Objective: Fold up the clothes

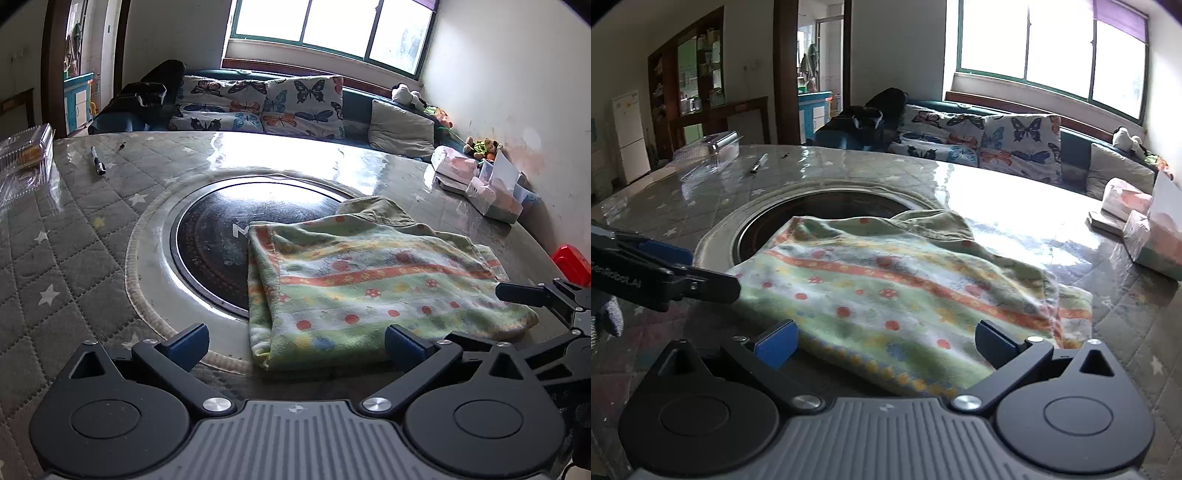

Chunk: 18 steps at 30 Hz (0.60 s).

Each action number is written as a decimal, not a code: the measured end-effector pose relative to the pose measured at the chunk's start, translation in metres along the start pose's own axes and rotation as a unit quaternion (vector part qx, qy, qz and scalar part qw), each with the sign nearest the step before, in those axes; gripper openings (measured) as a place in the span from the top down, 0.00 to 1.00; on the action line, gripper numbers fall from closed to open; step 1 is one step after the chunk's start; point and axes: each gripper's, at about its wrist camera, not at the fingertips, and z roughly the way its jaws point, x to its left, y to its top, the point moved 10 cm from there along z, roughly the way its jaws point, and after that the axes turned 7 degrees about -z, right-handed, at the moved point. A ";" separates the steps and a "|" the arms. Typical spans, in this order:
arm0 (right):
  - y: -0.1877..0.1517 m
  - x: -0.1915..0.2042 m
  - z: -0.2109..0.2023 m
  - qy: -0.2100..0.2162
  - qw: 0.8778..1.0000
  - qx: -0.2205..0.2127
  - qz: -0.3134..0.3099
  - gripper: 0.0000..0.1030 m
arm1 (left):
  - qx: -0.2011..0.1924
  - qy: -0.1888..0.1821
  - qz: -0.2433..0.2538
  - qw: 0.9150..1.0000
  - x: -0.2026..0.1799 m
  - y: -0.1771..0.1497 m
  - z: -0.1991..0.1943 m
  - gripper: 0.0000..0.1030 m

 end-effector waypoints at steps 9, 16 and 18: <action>0.002 0.005 -0.006 -0.003 1.000 -0.006 -0.003 0.00 | 0.000 0.003 -0.004 1.000 -0.001 0.000 -0.004 0.00; -0.001 0.011 -0.010 -0.001 1.000 -0.006 -0.007 0.00 | 0.001 0.002 -0.001 1.000 -0.005 -0.002 -0.006 0.00; -0.002 0.012 -0.012 0.001 1.000 -0.007 -0.008 0.00 | 0.001 0.003 0.000 1.000 -0.007 -0.003 -0.007 0.00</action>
